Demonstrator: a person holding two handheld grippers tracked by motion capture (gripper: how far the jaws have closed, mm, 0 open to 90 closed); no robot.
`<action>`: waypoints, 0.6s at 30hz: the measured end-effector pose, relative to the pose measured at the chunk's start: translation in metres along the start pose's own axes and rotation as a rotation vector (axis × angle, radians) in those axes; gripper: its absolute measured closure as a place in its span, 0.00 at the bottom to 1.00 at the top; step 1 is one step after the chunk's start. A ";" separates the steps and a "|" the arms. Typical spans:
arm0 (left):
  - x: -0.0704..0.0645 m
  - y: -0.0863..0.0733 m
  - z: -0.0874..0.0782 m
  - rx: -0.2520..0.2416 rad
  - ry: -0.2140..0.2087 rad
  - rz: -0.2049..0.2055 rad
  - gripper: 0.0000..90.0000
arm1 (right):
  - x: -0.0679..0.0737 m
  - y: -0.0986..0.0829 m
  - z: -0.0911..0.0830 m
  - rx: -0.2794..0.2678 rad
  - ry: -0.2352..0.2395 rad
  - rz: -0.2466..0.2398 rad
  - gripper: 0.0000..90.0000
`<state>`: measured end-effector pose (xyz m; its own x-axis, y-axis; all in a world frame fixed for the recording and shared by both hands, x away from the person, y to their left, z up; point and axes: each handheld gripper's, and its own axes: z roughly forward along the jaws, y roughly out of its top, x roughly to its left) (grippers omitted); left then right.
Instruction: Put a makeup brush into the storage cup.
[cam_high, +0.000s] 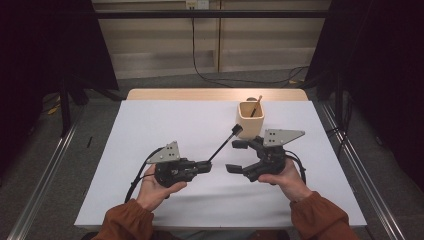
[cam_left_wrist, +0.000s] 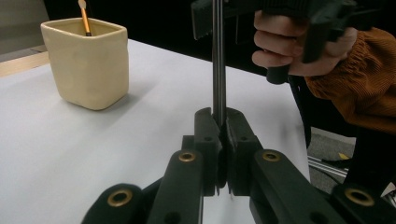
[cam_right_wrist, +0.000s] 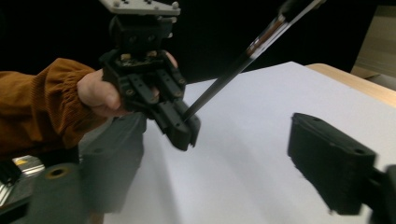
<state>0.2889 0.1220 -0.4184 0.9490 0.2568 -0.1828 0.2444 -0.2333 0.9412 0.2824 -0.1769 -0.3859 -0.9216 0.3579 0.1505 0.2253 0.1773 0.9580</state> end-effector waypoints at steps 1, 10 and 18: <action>0.000 0.000 0.000 0.002 -0.001 0.002 0.95 | -0.001 0.001 0.001 -0.011 0.006 0.002 0.27; 0.001 -0.002 0.004 0.011 0.003 0.010 0.95 | -0.004 0.005 0.006 -0.042 0.022 0.039 0.51; -0.001 -0.004 0.006 0.016 -0.009 0.015 0.95 | -0.008 0.008 0.004 -0.065 0.022 0.069 0.64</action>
<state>0.2884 0.1168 -0.4235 0.9545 0.2443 -0.1710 0.2328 -0.2517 0.9394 0.2931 -0.1743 -0.3802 -0.9112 0.3472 0.2216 0.2685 0.0926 0.9588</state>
